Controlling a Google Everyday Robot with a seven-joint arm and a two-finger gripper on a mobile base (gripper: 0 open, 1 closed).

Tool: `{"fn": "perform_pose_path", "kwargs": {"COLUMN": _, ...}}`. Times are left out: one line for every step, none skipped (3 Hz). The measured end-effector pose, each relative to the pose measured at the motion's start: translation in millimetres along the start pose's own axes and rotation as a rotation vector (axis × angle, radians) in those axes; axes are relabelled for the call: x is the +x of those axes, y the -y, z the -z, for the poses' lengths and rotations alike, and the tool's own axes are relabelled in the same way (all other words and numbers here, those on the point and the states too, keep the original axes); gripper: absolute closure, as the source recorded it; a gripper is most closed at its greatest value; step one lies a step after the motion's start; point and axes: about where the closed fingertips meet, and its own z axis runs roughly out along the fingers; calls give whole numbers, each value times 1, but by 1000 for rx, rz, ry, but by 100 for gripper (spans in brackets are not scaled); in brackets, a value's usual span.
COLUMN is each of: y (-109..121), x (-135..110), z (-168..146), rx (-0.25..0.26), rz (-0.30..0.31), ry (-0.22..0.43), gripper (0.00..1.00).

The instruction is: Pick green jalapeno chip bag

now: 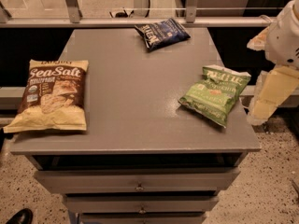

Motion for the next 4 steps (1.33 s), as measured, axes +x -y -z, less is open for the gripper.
{"fn": "perform_pose_path", "kwargs": {"y": 12, "x": 9, "z": -28, "rx": 11, "rz": -117, "ry": 68, "gripper": 0}}
{"fn": "perform_pose_path", "kwargs": {"y": 24, "x": 15, "z": -58, "rx": 11, "rz": -232, "ry": 118, "gripper": 0}}
{"fn": "perform_pose_path", "kwargs": {"y": 33, "x": 16, "z": -81, "rx": 19, "rz": -351, "ry": 164, "gripper": 0}}
{"fn": "perform_pose_path", "kwargs": {"y": 36, "x": 15, "z": -101, "rx": 29, "rz": -433, "ry": 193, "gripper": 0}}
